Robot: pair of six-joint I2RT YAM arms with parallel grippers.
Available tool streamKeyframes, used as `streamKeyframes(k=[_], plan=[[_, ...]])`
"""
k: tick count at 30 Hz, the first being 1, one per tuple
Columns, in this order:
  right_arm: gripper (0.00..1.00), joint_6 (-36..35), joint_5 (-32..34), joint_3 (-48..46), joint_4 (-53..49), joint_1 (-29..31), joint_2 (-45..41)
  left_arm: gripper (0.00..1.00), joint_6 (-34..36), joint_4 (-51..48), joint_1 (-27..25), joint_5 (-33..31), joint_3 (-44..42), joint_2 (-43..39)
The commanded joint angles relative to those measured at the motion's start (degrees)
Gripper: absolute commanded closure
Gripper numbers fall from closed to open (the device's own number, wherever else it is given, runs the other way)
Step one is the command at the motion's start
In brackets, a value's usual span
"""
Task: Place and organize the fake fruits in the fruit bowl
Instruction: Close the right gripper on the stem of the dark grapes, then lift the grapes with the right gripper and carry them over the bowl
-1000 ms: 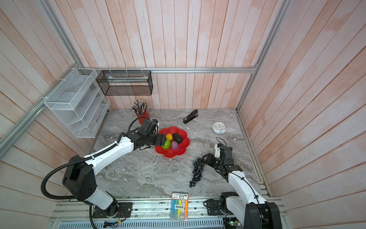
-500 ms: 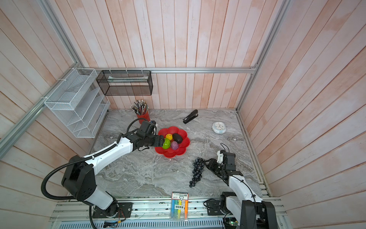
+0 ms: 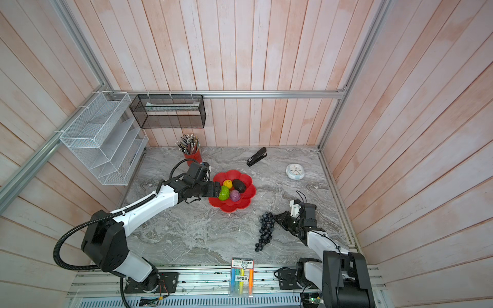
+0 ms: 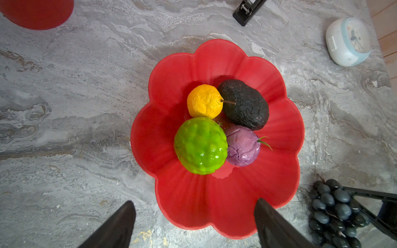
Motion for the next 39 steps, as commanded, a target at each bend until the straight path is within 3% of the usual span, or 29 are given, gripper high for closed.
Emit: streamKeyframes(k=[1,6,19,28,35,39], plan=[[0.9,-0.49,-1.96,0.61,0.55,-0.15,-0.37,0.11,-0.4,-0.21,0.17,0.76,-0.33,-1.33],[1.0,-2.31,-0.32,1.07,-3.09,-0.13,-3.39,0.11,-0.66,-0.01,0.17,1.32,-0.38,-1.23],[1.0,-7.3,5.5,8.09,-15.35,1.05,-12.89,0.12,-1.93,0.91,0.17,1.62,-2.03,-2.7],[1.0,-8.18,14.97,16.54,-22.17,10.11,-17.36,0.11,-2.99,2.24,0.17,1.07,-4.94,-6.74],[1.0,-7.96,20.15,27.77,-27.85,18.25,-15.98,0.12,-2.99,1.44,0.17,-0.38,-6.23,-8.39],[1.0,-8.29,21.04,35.11,-30.18,20.05,-13.71,0.12,-3.5,1.66,0.17,-0.78,-7.06,-9.46]])
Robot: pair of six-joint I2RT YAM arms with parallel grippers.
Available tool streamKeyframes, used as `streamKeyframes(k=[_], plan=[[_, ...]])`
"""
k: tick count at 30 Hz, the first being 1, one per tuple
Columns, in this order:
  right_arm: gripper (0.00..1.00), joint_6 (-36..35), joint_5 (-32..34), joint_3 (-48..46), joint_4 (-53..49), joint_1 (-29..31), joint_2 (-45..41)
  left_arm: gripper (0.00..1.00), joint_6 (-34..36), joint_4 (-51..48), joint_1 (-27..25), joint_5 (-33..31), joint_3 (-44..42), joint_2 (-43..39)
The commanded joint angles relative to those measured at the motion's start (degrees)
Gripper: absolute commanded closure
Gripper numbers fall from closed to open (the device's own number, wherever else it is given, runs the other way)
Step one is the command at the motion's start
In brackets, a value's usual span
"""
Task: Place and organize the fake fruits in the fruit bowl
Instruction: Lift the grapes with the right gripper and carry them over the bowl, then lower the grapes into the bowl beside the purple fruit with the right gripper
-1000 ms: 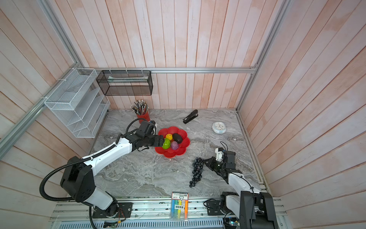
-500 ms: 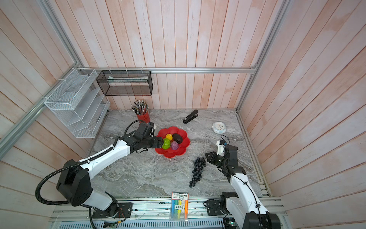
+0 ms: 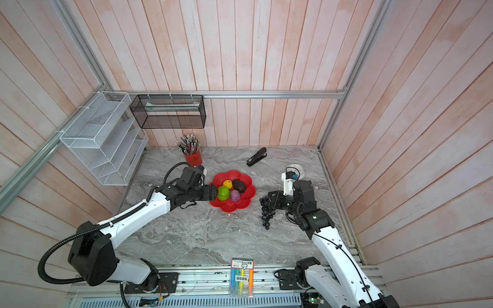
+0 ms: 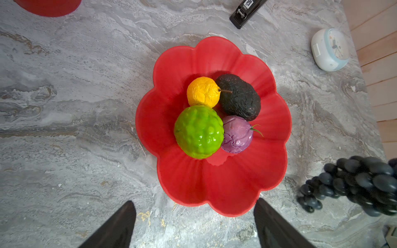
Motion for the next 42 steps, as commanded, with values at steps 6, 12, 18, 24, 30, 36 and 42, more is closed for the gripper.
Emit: streamKeyframes(k=[6,12,18,24,30,36,42], plan=[[1.0,-1.65,0.54,15.35,-3.42,2.88,7.6,0.12,-1.64,1.44,0.17,-1.95,-1.34,-2.42],[1.0,-2.94,-0.02,24.36,-3.45,8.62,15.15,0.12,-2.14,1.94,0.23,-1.61,-2.47,-2.8],[1.0,-1.72,0.39,27.96,-1.64,14.56,19.81,0.12,-3.26,2.56,0.26,-2.4,-5.43,-5.53],[1.0,-0.32,-1.53,31.03,1.11,18.51,24.78,0.12,-5.16,4.14,0.52,-2.32,-7.69,-7.06],[1.0,1.59,-5.48,31.93,5.46,20.99,29.82,0.12,-5.42,3.97,0.69,-2.75,-8.53,-8.88],[1.0,4.66,-10.57,29.56,11.32,22.05,33.51,0.12,-5.38,3.83,1.35,-3.11,-9.61,-10.73],[1.0,4.44,-11.07,30.47,11.65,22.54,36.67,0.12,-5.95,4.53,1.65,-2.89,-10.87,-12.47]])
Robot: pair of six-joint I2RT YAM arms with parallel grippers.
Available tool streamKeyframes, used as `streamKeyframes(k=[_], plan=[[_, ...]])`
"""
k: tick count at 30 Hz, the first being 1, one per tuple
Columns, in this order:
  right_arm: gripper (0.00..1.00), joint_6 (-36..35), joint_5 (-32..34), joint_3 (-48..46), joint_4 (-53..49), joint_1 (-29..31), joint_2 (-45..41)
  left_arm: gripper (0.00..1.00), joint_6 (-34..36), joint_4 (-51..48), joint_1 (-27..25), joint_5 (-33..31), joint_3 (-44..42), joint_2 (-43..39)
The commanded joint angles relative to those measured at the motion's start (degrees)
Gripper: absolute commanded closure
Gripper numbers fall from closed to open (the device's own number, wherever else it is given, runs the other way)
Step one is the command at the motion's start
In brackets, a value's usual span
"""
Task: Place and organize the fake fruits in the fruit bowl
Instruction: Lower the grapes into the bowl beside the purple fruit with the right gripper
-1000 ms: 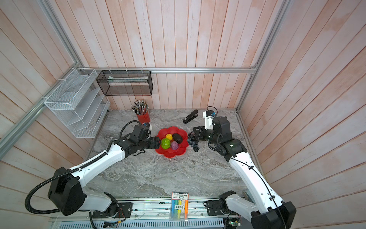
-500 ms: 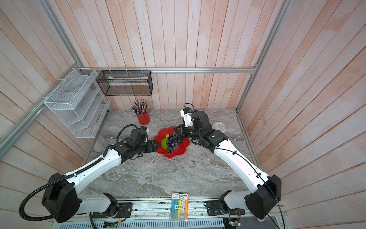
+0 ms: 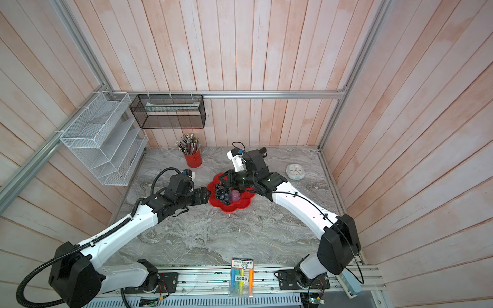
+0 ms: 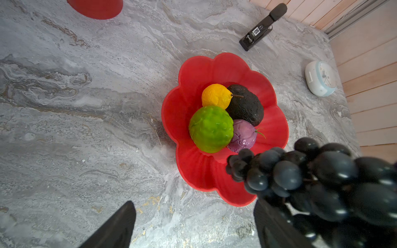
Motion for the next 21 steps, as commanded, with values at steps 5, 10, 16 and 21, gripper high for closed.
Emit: streamKeyframes(k=[5,10,16,21], plan=[[1.0,-0.48,-1.98,-0.74,3.01,0.31,2.17,0.12,-0.88,1.8,0.48,-0.15,-2.18,-1.52],[1.0,-0.48,-5.09,-2.69,3.73,-1.45,2.34,0.12,0.51,1.34,0.48,0.51,-1.66,-0.89],[1.0,-1.52,-6.0,-6.54,3.98,-3.91,0.12,0.12,0.54,1.22,0.48,0.63,-1.31,0.04],[1.0,-1.44,-9.53,-11.05,7.48,-7.68,-1.09,0.12,0.0,1.69,0.48,1.55,-1.0,1.41]])
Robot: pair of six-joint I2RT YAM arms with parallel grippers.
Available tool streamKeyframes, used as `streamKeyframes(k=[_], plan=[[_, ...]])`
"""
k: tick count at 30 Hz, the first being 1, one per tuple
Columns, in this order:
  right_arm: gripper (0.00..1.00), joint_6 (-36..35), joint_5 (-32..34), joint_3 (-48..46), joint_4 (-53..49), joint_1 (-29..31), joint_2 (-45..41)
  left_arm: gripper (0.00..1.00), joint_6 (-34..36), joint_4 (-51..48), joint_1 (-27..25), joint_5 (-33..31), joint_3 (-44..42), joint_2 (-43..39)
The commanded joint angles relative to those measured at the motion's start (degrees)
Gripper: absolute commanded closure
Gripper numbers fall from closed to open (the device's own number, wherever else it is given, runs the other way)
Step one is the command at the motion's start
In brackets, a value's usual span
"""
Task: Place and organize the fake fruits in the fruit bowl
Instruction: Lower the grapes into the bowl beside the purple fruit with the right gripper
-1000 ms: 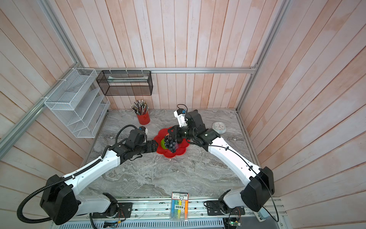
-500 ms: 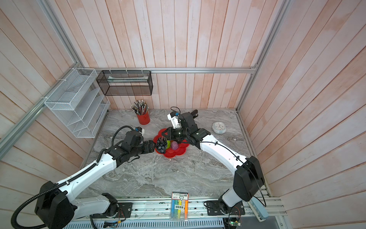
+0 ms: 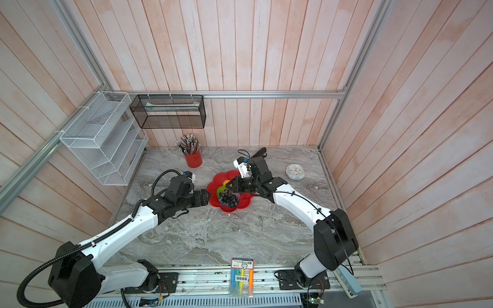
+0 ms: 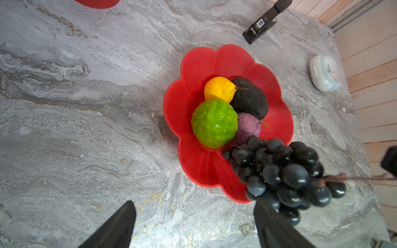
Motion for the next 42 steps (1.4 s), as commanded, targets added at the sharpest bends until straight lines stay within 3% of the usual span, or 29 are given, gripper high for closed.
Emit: streamKeyframes(k=[1,17,29,42], plan=[[1.0,-0.53,-4.34,-2.1,4.47,-2.5,-2.14,0.12,-0.18,0.8,0.35,0.8,0.82,1.18],[1.0,0.08,-9.15,-10.55,13.26,-10.97,-2.83,0.11,0.0,-0.91,0.35,1.5,3.14,3.94],[1.0,1.99,-4.09,-17.5,19.2,-15.28,-7.72,0.12,-0.27,-0.93,0.26,2.62,3.58,4.39],[1.0,-4.34,-6.98,-11.06,18.36,-16.14,3.74,0.12,-0.13,-1.19,0.0,3.44,3.43,4.74]])
